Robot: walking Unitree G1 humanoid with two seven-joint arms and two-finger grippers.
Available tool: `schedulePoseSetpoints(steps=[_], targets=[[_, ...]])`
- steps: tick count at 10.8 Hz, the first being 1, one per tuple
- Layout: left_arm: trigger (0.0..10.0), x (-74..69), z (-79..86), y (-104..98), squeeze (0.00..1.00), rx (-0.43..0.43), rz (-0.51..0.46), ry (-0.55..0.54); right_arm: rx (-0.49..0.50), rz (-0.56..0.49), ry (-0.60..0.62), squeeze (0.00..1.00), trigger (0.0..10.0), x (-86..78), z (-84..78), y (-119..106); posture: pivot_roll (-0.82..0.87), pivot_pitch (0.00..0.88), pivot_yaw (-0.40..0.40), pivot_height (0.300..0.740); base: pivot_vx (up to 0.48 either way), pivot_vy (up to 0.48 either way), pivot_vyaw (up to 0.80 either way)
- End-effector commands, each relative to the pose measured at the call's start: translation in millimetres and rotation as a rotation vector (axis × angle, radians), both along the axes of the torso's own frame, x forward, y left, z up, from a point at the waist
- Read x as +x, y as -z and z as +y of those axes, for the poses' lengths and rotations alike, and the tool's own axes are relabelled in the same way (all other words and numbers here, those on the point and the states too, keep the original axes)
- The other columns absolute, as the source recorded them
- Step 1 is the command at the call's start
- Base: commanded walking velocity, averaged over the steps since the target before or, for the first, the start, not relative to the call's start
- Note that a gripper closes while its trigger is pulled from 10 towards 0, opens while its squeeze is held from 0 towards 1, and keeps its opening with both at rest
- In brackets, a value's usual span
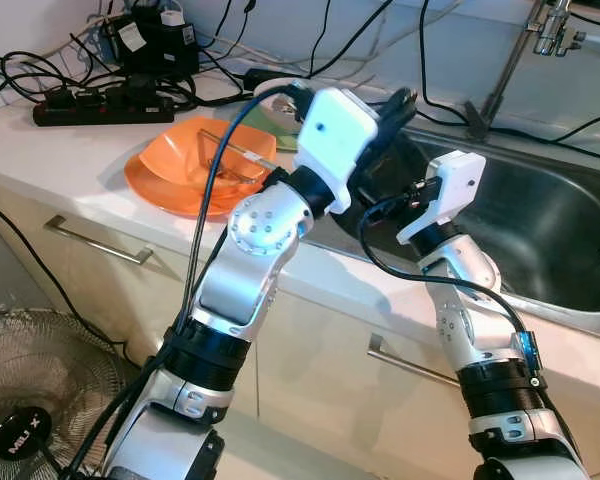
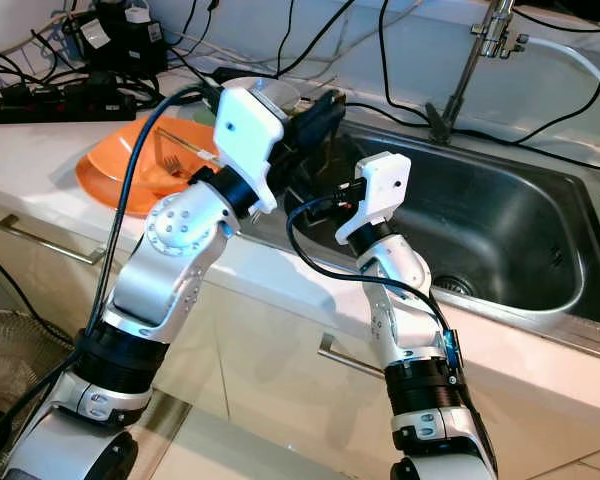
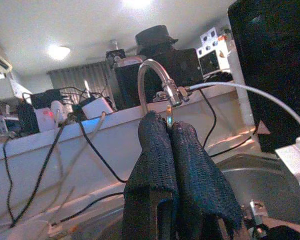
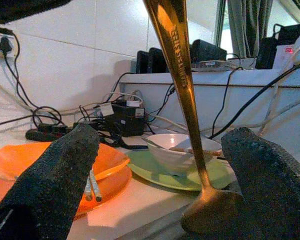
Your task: Kitchen organization
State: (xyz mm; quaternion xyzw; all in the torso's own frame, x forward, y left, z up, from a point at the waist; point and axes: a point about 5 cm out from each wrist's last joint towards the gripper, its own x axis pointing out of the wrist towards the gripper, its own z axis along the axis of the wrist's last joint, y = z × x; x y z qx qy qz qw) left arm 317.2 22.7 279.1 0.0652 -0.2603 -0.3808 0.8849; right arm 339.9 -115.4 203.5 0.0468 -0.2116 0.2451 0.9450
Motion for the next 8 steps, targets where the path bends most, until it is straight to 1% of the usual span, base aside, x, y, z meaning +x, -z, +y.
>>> schedulePoseSetpoints(steps=[1, 4, 5, 7, 8], targets=[[10.0, -2.8, 1.5, -5.1, 0.0, -0.03, 0.002, 0.023, 0.001, 0.002, -0.006, 0.0, 10.0, -0.5, 0.2, -1.1, 0.18, 0.0, -0.037, 0.725, 0.0, 0.0, 0.0], [10.0, -2.7, 6.0, -3.4, 0.0, -0.038, 0.04, 0.043, 0.002, 0.005, -0.003, 0.0, 10.0, 1.6, 2.3, -1.6, 0.19, 0.0, -0.038, 0.725, 0.0, 0.0, 0.0], [10.0, -2.2, 7.7, -2.8, 0.0, -0.059, 0.059, 0.041, 0.008, 0.005, 0.002, 0.0, 3.3, 2.0, 2.0, -2.2, 0.19, 0.0, -0.037, 0.725, 0.0, 0.0, 0.0], [10.0, -3.0, 7.4, -3.3, 0.0, -0.097, 0.091, 0.067, 0.011, 0.011, 0.008, 0.0, 0.0, 2.9, 2.8, -1.3, 0.19, 0.0, -0.037, 0.725, 0.0, 0.0, 0.0], [10.0, -3.5, 6.4, -3.3, 0.0, -0.098, 0.098, 0.077, -0.002, 0.014, 0.004, 0.0, 0.0, 2.6, 4.0, 0.1, 0.19, 0.0, -0.035, 0.725, 0.0, 0.0, 0.0]])
